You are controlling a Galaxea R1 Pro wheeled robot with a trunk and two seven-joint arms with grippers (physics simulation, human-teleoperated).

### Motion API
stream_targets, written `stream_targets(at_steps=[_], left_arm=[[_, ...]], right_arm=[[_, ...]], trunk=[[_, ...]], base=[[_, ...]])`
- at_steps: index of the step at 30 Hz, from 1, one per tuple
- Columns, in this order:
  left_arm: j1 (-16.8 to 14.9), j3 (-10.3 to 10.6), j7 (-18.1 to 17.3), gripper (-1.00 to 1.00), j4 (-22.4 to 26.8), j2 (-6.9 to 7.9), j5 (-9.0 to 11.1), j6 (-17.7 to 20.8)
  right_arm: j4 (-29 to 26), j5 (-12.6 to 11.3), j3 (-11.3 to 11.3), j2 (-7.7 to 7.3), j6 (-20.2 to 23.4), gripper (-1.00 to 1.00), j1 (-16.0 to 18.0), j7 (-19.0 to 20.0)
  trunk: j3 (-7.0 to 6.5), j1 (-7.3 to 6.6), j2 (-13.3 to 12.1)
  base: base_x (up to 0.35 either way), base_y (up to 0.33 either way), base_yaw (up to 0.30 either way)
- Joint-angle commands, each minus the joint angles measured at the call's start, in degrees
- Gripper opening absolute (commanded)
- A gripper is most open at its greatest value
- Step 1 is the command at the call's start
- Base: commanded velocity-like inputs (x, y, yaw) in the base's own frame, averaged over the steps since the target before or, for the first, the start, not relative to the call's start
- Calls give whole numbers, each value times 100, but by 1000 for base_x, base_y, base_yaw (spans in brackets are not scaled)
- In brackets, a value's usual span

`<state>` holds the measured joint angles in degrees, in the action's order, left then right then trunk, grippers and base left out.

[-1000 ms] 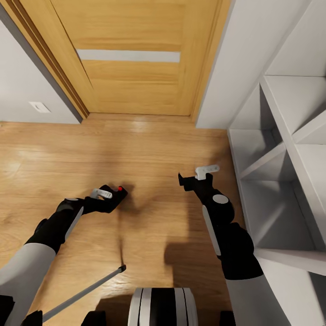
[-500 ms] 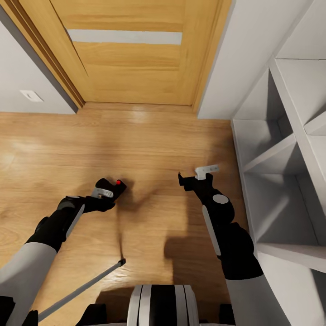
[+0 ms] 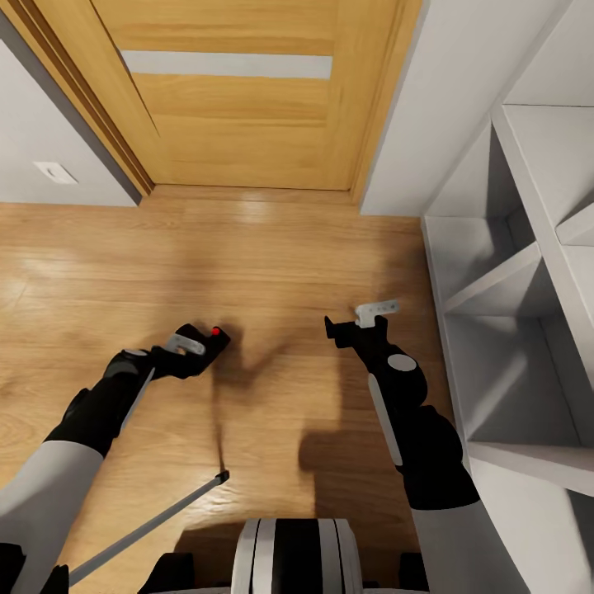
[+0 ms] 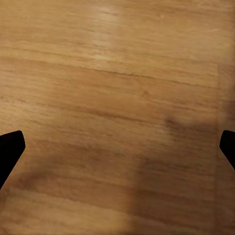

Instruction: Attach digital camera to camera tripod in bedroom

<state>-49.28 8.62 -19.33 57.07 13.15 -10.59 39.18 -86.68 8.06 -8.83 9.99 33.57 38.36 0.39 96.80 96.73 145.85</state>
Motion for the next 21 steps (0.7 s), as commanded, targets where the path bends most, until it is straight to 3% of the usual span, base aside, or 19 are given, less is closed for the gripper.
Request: stream_targets(at_steps=[1, 12, 21], left_arm=[[-2, 8, -44, 100, 40, 4, -73, 15], [-2, 8, -36, 100, 189, -44, -127, 19], [-2, 8, -36, 100, 184, -124, -167, 19]], right_arm=[[-7, 48, -5, 1, 35, 100, 3, 4], [-7, 55, -5, 1, 35, 100, 4, 5], [-7, 55, -5, 1, 35, 100, 4, 5]], trunk=[[3, -1, 1], [3, -1, 1], [203, 22, 13]], base=[[0, 0, 0], [0, 0, 0], [0, 0, 0]])
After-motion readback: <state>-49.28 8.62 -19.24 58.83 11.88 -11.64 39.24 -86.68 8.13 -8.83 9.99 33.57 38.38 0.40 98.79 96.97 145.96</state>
